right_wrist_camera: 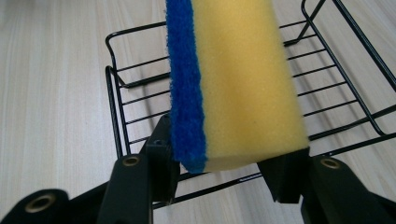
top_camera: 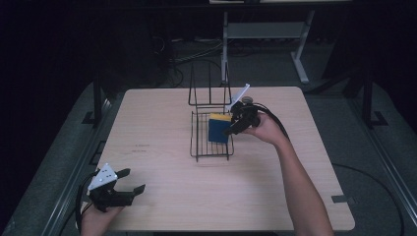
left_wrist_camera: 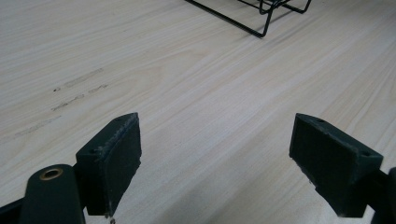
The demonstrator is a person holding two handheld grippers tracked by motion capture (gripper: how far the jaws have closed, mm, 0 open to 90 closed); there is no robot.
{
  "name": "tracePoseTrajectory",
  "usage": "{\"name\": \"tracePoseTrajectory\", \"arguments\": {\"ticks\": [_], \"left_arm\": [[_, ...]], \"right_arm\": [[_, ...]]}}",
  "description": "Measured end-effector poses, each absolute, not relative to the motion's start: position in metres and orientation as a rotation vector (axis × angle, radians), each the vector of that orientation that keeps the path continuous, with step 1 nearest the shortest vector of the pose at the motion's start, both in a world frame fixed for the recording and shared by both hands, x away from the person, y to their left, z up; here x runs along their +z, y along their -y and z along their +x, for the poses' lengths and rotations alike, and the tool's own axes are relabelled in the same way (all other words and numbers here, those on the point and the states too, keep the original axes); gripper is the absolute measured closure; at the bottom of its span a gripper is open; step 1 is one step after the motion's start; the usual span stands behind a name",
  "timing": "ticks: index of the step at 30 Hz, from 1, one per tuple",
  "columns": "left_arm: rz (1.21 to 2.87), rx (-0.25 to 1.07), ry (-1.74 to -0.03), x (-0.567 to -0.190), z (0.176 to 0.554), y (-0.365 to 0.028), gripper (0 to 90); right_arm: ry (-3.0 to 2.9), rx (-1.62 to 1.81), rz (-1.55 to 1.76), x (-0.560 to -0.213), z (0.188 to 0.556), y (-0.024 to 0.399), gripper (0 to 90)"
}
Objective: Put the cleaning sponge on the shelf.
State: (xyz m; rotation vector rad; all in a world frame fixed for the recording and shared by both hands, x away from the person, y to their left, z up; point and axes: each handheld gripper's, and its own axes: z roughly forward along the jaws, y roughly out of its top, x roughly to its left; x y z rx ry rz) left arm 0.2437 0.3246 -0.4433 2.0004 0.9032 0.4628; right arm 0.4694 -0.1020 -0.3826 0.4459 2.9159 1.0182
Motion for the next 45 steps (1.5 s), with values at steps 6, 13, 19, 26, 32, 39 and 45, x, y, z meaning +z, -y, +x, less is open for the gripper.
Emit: {"name": "tracePoseTrajectory", "arguments": {"ticks": [6, 13, 19, 26, 32, 39, 45], "left_arm": [[2.004, 0.464, -0.905, -0.4433, 0.2438, -0.3251, 16.3], [2.003, 0.466, -0.906, -0.4433, 0.2437, -0.3249, 16.2], [2.009, 0.464, -0.905, -0.4431, 0.2439, -0.3251, 16.2], [2.008, 0.465, -0.905, -0.4431, 0.2439, -0.3251, 16.3], [2.007, 0.464, -0.905, -0.4431, 0.2439, -0.3249, 16.3], [2.007, 0.463, -0.906, -0.4432, 0.2441, -0.3247, 16.2], [2.006, 0.464, -0.904, -0.4435, 0.2445, -0.3242, 16.2]], "right_arm": [[-2.915, 1.020, 0.448, -0.3824, 0.4692, 0.1021, 48.6], [-2.916, 1.014, 0.442, -0.3815, 0.4687, 0.1024, 48.0], [-2.914, 1.016, 0.448, -0.3803, 0.4682, 0.1035, 46.5], [-2.915, 1.028, 0.439, -0.3802, 0.4687, 0.1042, 44.9], [-2.910, 1.016, 0.436, -0.3795, 0.4685, 0.1041, 43.5], [-2.914, 1.014, 0.438, -0.3785, 0.4678, 0.1048, 41.3], [-2.913, 1.017, 0.451, -0.3754, 0.4662, 0.1073, 38.4]]}}
